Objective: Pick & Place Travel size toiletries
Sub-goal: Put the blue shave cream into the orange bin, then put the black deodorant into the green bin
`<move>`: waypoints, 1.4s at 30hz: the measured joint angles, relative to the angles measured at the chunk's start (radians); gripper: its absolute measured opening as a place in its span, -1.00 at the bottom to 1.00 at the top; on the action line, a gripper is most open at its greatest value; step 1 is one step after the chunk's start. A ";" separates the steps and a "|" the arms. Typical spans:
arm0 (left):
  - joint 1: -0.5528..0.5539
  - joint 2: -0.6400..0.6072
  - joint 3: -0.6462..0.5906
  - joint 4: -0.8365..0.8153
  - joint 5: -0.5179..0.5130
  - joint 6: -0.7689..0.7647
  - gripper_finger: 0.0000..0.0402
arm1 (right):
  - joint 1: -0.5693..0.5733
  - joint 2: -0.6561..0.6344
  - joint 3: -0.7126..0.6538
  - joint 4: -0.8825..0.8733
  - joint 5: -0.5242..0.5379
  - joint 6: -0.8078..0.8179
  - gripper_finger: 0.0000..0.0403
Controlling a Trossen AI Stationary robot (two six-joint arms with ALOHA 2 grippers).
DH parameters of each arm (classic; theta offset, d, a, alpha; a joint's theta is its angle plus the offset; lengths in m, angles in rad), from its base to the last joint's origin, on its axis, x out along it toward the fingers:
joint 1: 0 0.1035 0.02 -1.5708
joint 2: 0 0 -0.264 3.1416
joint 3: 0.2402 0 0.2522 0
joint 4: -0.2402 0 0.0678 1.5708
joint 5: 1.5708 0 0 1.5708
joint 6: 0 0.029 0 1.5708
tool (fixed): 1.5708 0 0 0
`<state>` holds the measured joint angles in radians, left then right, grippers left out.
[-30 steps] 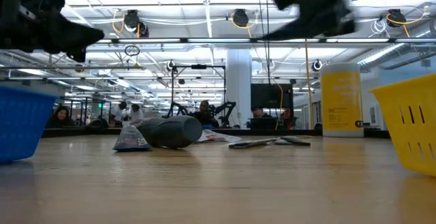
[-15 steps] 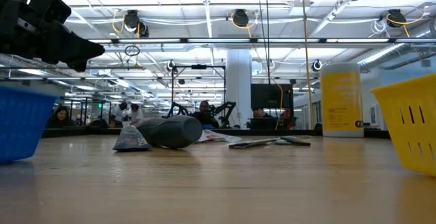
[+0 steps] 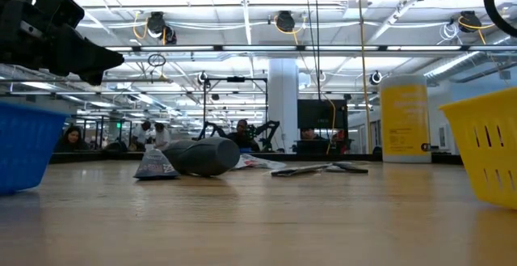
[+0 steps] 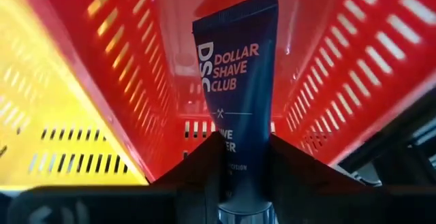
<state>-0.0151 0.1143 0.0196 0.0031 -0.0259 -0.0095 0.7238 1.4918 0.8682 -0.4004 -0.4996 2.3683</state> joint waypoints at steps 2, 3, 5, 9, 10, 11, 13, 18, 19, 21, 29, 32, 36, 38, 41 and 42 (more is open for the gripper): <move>0.000 0.000 0.000 0.000 0.000 0.002 -0.87 | 0.000 0.000 -0.004 0.010 0.000 -0.014 -0.44; 0.000 0.000 -0.001 0.002 0.000 0.002 -0.87 | 0.000 0.000 -0.004 0.009 0.000 -0.024 -0.39; 0.000 0.000 -0.001 0.009 0.000 0.003 -0.87 | 0.000 -0.008 -0.004 0.007 0.000 -0.051 -0.26; 0.000 0.000 -0.006 0.050 -0.001 0.012 -0.87 | 0.000 -0.066 -0.004 0.002 0.000 -0.066 0.00; 0.000 0.000 -0.006 0.077 -0.001 0.017 -0.87 | 0.000 -0.089 -0.004 0.003 0.002 -0.053 0.05; 0.000 0.000 -0.006 0.108 -0.002 0.025 -0.87 | 0.000 -0.115 -0.004 0.007 0.007 -0.040 0.09; 0.000 0.000 -0.006 0.180 -0.001 0.034 -0.87 | 0.000 -0.176 -0.004 0.007 0.059 -0.030 0.12; 0.000 0.015 -0.004 0.405 0.038 0.066 -0.87 | -0.036 -0.326 -0.003 0.016 0.398 -0.270 0.10; 0.000 0.028 -0.004 0.450 0.069 0.084 -0.87 | -0.062 -0.346 -0.003 0.018 0.472 -0.369 0.09; 0.000 0.069 -0.003 0.532 0.143 0.124 -0.87 | -0.126 -0.367 -0.003 0.022 0.605 -0.619 0.07; 0.000 0.394 0.034 0.690 0.023 0.136 -0.87 | -0.484 -0.288 -0.005 0.257 0.633 -1.536 0.04; 0.000 0.546 0.118 0.628 -0.038 0.118 -0.87 | -0.590 -0.220 -0.037 0.427 0.561 -1.811 0.04; 0.000 0.724 0.300 0.362 -0.106 0.116 -0.87 | -0.682 -0.101 -0.107 0.715 0.525 -2.065 0.04; 0.006 0.800 0.410 0.188 -0.135 0.133 -0.87 | -0.705 -0.040 -0.148 0.888 0.526 -2.168 0.04; 0.015 0.901 0.552 -0.037 -0.144 0.175 -0.87 | -0.711 0.075 -0.208 1.152 0.524 -2.317 0.04; 0.018 0.931 0.590 -0.087 -0.143 0.186 -0.87 | -0.710 0.120 -0.225 1.242 0.524 -2.356 0.04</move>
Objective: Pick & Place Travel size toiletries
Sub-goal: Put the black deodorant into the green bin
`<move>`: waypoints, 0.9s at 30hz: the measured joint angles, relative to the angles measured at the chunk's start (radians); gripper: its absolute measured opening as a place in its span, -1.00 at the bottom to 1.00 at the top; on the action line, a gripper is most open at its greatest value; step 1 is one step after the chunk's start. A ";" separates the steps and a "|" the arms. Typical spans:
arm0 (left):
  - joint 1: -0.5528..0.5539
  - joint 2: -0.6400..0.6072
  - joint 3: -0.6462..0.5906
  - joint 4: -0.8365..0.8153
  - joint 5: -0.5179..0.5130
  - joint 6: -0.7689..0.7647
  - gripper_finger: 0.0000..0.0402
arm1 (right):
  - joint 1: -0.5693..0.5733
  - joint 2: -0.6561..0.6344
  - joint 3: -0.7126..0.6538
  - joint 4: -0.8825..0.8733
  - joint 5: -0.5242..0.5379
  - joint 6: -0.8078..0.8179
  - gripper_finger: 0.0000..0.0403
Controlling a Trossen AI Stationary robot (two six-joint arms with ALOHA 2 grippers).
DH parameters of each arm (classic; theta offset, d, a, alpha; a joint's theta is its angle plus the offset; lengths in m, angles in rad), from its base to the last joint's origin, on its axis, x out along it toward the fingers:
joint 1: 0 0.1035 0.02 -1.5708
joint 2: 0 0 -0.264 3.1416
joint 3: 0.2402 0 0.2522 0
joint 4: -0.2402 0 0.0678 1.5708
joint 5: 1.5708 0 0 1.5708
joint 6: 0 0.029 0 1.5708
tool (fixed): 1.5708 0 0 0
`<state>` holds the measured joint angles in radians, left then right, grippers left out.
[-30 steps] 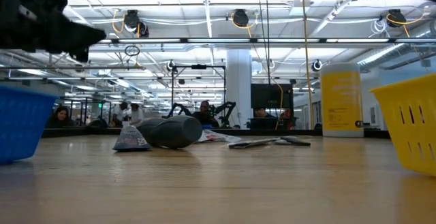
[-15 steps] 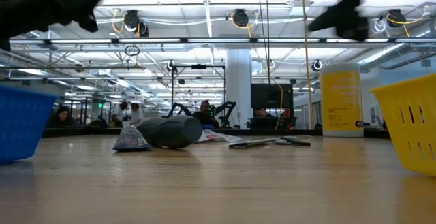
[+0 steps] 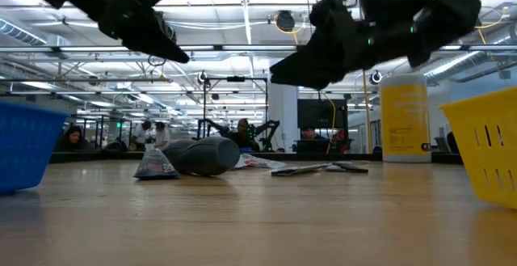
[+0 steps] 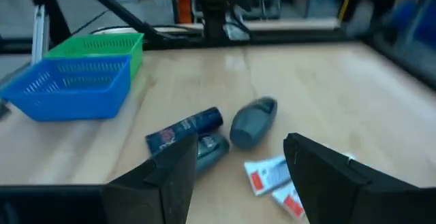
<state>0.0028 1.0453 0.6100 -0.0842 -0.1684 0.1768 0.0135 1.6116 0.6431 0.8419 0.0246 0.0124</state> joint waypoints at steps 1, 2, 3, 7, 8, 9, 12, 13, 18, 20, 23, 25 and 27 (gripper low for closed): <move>0.004 0.036 0.040 -0.050 0.005 0.008 -0.86 | 0.000 0.047 -0.011 0.098 0.000 -0.033 0.04; 0.009 0.068 0.075 -0.090 0.009 0.008 -0.85 | 0.000 0.096 -0.017 0.192 0.000 -0.058 0.04; 0.013 0.098 0.104 -0.127 0.012 0.004 -0.82 | 0.000 0.145 -0.022 0.277 0.002 -0.078 0.04; 0.041 0.221 0.198 -0.235 0.079 -0.017 -0.56 | -0.006 0.315 -0.018 0.527 0.003 -0.136 0.04; 0.050 0.249 0.218 -0.258 0.111 -0.022 -0.48 | -0.009 0.341 -0.018 0.549 0.002 -0.137 0.04; 0.058 0.276 0.233 -0.285 0.141 -0.022 -0.38 | -0.013 0.363 -0.018 0.566 0.002 -0.117 0.04; 0.073 0.354 0.262 -0.332 0.206 -0.010 -0.08 | -0.013 0.382 -0.025 0.550 -0.032 -0.049 0.04; 0.076 0.377 0.262 -0.338 0.217 -0.001 0.01 | -0.012 0.384 -0.027 0.549 -0.055 -0.046 0.04; 0.073 0.480 0.262 -0.339 0.214 0.075 0.35 | -0.008 0.385 -0.055 0.525 -0.105 -0.013 0.04; 0.067 0.512 0.262 -0.330 0.176 0.096 0.42 | -0.006 0.385 -0.067 0.532 -0.104 -0.009 0.04; 0.066 0.555 0.262 -0.332 0.116 0.111 0.45 | -0.005 0.385 -0.076 0.527 -0.105 -0.003 0.04; 0.070 0.579 0.262 -0.327 0.090 0.106 0.44 | -0.005 0.385 -0.077 0.527 -0.105 0.002 0.04; 0.076 0.598 0.262 -0.330 0.090 0.105 0.40 | -0.005 0.385 -0.077 0.518 -0.105 0.006 0.04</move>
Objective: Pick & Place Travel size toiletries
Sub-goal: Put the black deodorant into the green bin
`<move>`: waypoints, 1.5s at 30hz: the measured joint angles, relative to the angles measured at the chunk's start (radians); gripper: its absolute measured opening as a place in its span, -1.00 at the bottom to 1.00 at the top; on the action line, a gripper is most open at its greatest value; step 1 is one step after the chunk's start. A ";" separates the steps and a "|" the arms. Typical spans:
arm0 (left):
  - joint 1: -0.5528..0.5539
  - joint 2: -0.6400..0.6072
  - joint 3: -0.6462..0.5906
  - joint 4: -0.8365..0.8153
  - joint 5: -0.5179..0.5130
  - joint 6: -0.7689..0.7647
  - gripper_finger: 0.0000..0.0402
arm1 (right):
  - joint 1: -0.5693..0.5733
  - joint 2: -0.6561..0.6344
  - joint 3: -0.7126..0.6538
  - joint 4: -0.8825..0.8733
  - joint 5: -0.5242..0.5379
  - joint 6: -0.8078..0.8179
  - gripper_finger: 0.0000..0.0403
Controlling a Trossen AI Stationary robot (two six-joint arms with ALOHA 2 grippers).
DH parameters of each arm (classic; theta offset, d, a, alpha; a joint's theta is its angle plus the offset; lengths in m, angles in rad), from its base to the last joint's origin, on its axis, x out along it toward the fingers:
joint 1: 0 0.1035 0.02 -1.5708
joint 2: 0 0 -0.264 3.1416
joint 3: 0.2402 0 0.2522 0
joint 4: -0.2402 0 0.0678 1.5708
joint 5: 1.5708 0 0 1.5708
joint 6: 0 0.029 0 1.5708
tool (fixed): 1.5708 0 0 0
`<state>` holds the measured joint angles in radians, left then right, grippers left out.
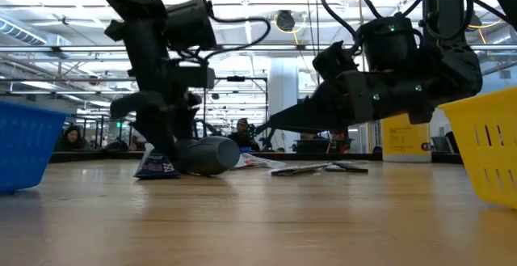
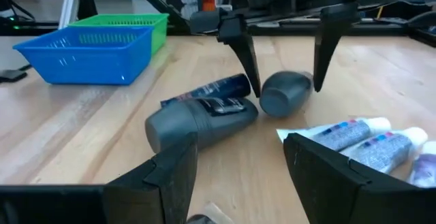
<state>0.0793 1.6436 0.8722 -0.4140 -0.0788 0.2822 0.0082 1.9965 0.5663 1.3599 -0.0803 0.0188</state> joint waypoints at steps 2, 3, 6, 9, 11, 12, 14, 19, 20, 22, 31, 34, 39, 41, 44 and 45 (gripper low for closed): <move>0.006 0.017 0.000 0.000 0.000 -0.008 0.33 | 0.000 0.000 0.000 -0.004 0.000 0.011 0.04; 0.010 0.023 0.000 0.001 0.000 -0.016 0.28 | 0.000 0.000 0.000 -0.003 0.000 0.016 0.04; 0.013 0.033 0.000 0.001 0.000 -0.041 0.12 | 0.000 0.000 0.000 -0.003 0.000 0.022 0.04; 0.013 0.031 0.001 0.000 -0.002 -0.069 -0.01 | 0.000 0.000 0.000 -0.002 0.000 0.022 0.04; 0.011 0.020 0.001 -0.015 -0.002 -0.109 -0.02 | 0.000 0.000 0.000 -0.001 0.000 0.022 0.04; 0.008 0.009 0.001 -0.026 -0.009 -0.140 -0.02 | 0.000 0.000 0.000 0.001 0.000 0.022 0.04; -0.002 -0.017 0.020 -0.085 -0.035 -0.207 -0.02 | 0.000 0.000 0.000 0.004 0.000 0.022 0.04; -0.050 -0.084 0.178 -0.366 -0.064 -0.464 -0.02 | 0.000 0.000 0.000 0.004 0.000 0.022 0.04; -0.067 -0.095 0.214 -0.418 -0.042 -0.533 -0.02 | 0.000 0.000 0.000 0.004 0.000 0.022 0.04; -0.116 -0.115 0.272 -0.493 0.020 -0.680 -0.01 | 0.000 0.000 0.000 0.003 0.000 0.022 0.04; -0.509 -0.169 0.347 -0.676 0.199 -1.476 0.01 | 0.001 0.000 0.000 0.004 0.000 0.021 0.04; -0.676 -0.168 0.348 -0.657 0.229 -1.775 0.02 | 0.000 0.000 0.000 0.026 0.000 0.019 0.04; -0.926 -0.166 0.343 -0.580 0.139 -2.279 0.02 | 0.000 0.000 0.000 0.087 0.000 0.018 0.04; -0.997 -0.156 0.334 -0.574 0.098 -2.467 0.02 | 0.000 0.000 0.000 0.119 0.000 0.009 0.04; -1.077 -0.138 0.303 -0.576 0.085 -2.698 0.03 | 0.000 0.000 0.000 0.167 0.000 -0.009 0.04; -1.094 -0.130 0.291 -0.575 0.088 -2.753 0.03 | 0.000 0.000 0.000 0.178 0.000 -0.011 0.04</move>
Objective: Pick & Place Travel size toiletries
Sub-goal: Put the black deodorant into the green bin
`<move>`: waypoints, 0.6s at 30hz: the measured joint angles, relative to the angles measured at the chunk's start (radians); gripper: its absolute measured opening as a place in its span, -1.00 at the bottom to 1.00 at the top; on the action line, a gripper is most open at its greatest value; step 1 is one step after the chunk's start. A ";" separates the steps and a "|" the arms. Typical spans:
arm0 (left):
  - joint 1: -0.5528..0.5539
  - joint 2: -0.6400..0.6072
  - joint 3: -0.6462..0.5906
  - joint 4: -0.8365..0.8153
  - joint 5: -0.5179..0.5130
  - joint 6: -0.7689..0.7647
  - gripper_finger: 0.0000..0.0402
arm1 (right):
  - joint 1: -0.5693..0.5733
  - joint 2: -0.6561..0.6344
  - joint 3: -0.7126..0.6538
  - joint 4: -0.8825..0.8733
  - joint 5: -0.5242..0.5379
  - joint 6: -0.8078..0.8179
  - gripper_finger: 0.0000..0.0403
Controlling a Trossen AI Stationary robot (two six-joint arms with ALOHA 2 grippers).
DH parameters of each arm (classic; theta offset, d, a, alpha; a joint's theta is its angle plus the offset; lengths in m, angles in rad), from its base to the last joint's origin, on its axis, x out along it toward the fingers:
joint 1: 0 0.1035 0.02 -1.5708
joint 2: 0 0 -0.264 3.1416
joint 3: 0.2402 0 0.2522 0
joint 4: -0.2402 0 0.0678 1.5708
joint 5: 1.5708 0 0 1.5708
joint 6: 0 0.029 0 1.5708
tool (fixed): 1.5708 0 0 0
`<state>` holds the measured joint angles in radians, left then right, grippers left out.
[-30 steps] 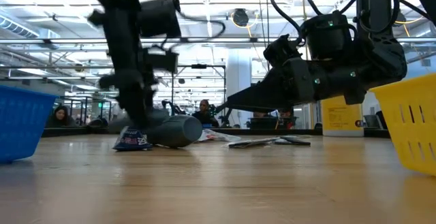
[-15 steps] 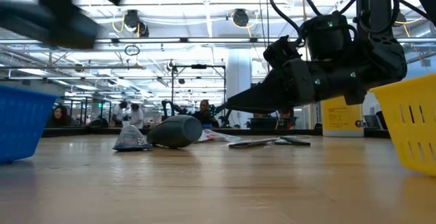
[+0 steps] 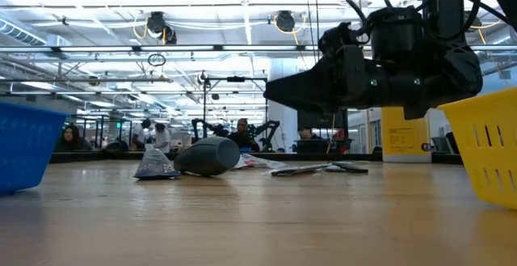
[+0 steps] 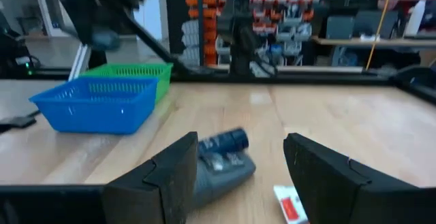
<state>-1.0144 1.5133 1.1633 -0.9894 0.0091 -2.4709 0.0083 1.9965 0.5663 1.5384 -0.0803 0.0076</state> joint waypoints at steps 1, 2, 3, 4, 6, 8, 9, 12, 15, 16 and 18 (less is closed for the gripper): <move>-0.010 0.008 -0.013 0.000 0.007 -0.037 0.03 | 0.000 0.000 0.000 0.012 0.000 0.000 0.04; -0.010 0.015 -0.026 0.000 0.021 -0.048 0.03 | 0.000 0.000 0.000 0.021 0.000 -0.001 0.04; -0.004 0.020 -0.037 0.000 0.035 -0.053 0.03 | 0.000 0.000 0.000 0.026 0.000 -0.002 0.04; 0.006 0.023 -0.049 0.000 0.052 -0.054 0.03 | 0.000 0.000 0.000 0.027 0.000 -0.005 0.04; 0.031 0.025 -0.082 0.007 0.079 -0.054 0.03 | 0.000 0.000 0.004 0.027 0.000 -0.018 0.04; 0.057 0.026 -0.121 0.015 0.105 -0.046 0.03 | 0.000 0.000 0.012 0.028 0.000 -0.021 0.04; 0.071 0.026 -0.138 0.022 0.124 -0.033 0.03 | 0.000 0.000 0.014 0.028 0.000 -0.020 0.04; 0.098 0.026 -0.180 0.029 0.190 0.008 0.03 | 0.000 0.000 0.015 0.028 0.000 -0.021 0.04; 0.117 0.025 -0.216 0.034 0.216 0.035 0.03 | 0.000 0.000 0.016 0.028 -0.001 -0.020 0.04; 0.121 0.025 -0.227 0.047 0.217 0.037 0.03 | 0.000 0.000 0.016 0.028 -0.001 -0.020 0.04; 0.124 0.025 -0.242 0.077 0.219 0.048 0.03 | 0.000 0.000 0.016 0.028 -0.002 -0.020 0.04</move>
<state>-0.8902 1.5387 0.9216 -0.9124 0.2276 -2.4224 0.0082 1.9961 0.5819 1.5661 -0.0828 -0.0126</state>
